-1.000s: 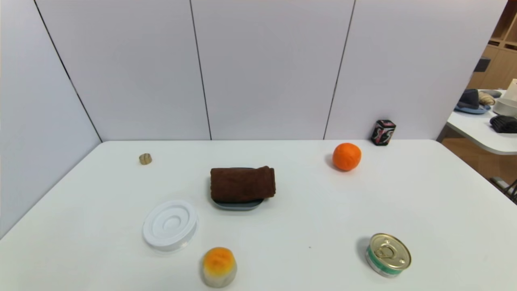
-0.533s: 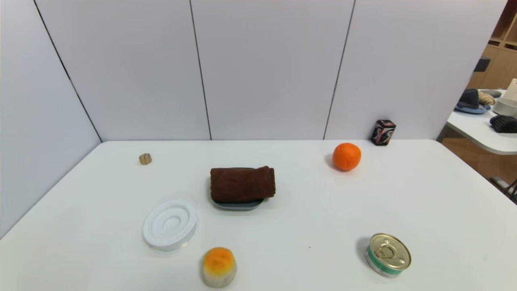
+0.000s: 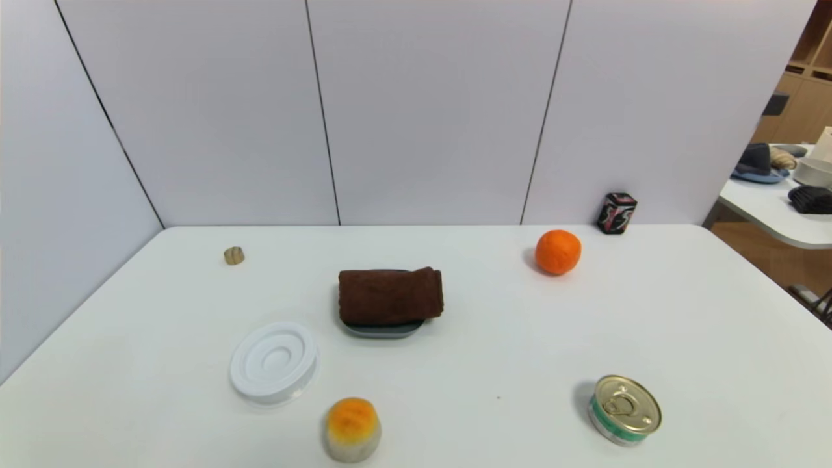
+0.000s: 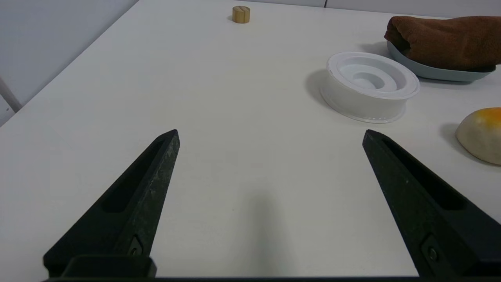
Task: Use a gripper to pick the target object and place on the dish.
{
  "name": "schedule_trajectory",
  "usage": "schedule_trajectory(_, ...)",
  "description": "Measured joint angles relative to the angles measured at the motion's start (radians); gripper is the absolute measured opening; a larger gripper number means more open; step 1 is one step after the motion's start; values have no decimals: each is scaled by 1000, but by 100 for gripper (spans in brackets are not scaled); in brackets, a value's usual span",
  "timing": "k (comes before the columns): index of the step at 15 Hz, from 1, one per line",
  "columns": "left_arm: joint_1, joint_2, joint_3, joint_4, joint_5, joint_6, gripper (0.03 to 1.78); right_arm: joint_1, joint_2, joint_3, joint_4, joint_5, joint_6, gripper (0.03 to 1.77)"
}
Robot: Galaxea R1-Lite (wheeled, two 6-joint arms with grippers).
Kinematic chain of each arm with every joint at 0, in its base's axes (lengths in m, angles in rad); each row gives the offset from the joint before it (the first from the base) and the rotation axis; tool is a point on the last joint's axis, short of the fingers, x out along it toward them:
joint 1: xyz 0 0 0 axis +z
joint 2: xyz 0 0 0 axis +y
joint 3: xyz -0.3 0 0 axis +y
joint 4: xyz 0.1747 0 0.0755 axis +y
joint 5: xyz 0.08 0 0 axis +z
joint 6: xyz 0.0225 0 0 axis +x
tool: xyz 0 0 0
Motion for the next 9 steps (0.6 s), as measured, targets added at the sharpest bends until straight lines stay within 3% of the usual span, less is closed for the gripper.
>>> schedule_trajectory(9, 0, 0, 0, 0, 0, 0, 169, 0, 0, 0, 1, -1, 3, 170)
